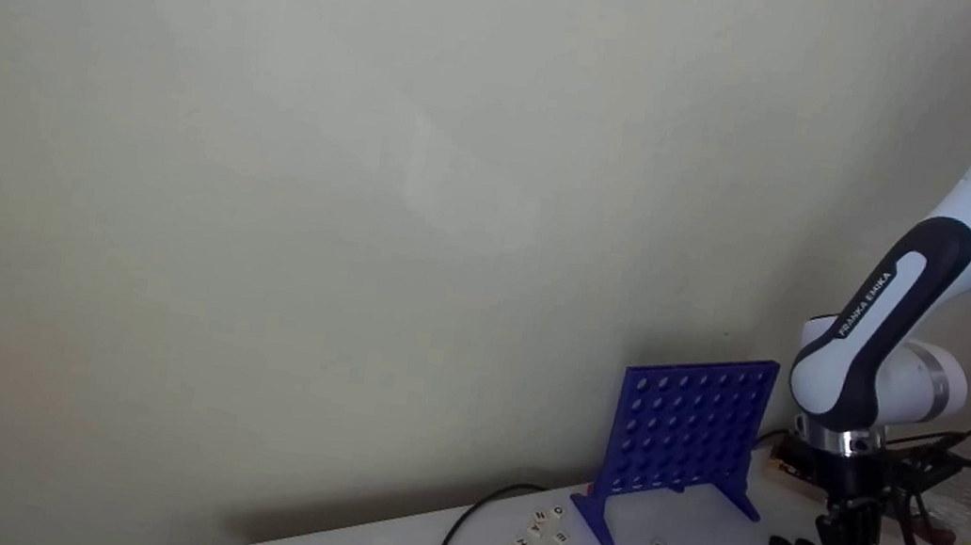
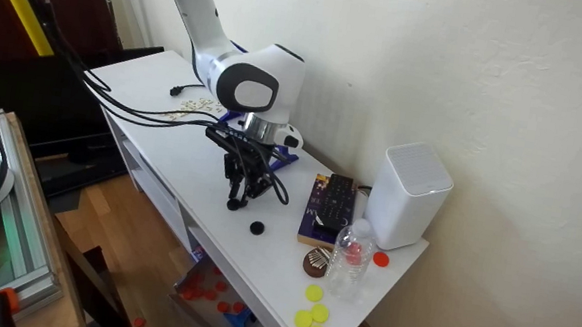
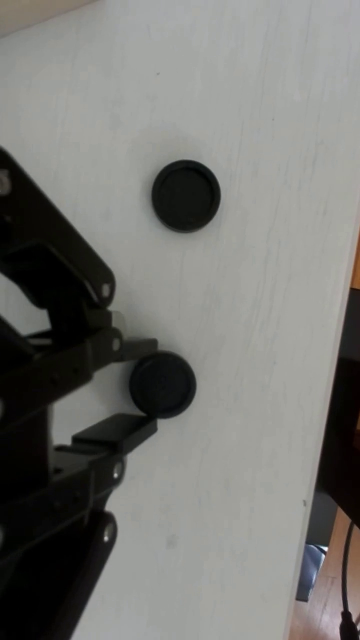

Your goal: Put one black chip on top of the blue gameboard.

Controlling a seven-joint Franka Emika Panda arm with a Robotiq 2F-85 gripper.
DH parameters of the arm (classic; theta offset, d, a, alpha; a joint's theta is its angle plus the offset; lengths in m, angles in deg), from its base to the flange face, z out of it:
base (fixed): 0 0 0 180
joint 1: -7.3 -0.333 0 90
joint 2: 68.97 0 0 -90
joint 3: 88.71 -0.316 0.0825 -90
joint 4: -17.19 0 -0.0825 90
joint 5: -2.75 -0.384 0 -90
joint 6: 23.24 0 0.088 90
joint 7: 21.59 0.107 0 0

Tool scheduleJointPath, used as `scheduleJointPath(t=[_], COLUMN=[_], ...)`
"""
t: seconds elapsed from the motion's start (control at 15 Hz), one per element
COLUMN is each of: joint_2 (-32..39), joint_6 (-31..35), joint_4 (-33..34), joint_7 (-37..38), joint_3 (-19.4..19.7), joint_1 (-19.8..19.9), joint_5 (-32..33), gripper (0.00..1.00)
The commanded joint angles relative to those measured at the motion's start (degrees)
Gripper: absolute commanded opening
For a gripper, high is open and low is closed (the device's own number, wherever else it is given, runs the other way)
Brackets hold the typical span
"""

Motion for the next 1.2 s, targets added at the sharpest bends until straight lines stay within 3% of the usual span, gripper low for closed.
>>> scheduleJointPath(t=[0.0,0.2,0.47,0.53,0.6,0.93,1.13], joint_2=[1.33,1.52,1.98,2.05,2.03,1.98,1.83], joint_6=[-1.66,-2.41,-3.61,-3.55,-3.35,-3.13,-4.19], joint_4=[1.34,1.35,1.49,1.52,1.57,1.96,2.0], joint_7=[1.14,0.95,0.78,0.8,0.79,0.79,0.65], joint_3=[-0.44,-0.33,-0.31,-0.32,-0.34,-0.03,-0.02], joint_1=[0.27,0.11,0.06,0.11,0.15,0.24,0.07], joint_5=[1.66,1.94,2.27,2.31,2.38,2.7,2.95], gripper=[0.66,0.88,0.92,0.85,0.64,0.29,0.12])
